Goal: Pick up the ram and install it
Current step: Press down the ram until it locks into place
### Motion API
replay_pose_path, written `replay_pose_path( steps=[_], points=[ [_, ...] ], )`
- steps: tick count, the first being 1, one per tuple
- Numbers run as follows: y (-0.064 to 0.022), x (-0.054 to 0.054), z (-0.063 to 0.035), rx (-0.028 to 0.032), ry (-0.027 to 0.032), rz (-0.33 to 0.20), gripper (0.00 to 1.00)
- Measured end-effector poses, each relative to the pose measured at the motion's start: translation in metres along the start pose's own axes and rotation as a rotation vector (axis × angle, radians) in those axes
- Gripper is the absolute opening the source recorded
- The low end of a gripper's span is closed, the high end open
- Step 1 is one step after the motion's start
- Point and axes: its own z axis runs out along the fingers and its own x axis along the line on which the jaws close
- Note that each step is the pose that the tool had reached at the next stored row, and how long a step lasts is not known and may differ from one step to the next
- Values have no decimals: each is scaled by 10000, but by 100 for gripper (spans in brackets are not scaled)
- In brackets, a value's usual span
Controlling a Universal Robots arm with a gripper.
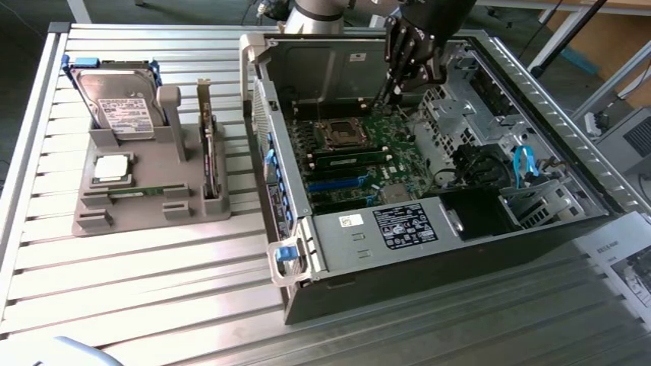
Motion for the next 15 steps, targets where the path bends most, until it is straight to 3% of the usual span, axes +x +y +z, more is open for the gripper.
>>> replay_pose_path(
  steps=[10, 12, 15],
  points=[
    [0, 0, 0, 0, 0, 0, 19],
    [0, 0, 0, 0, 0, 0, 11],
    [0, 0, 0, 0, 0, 0, 10]
  ],
)
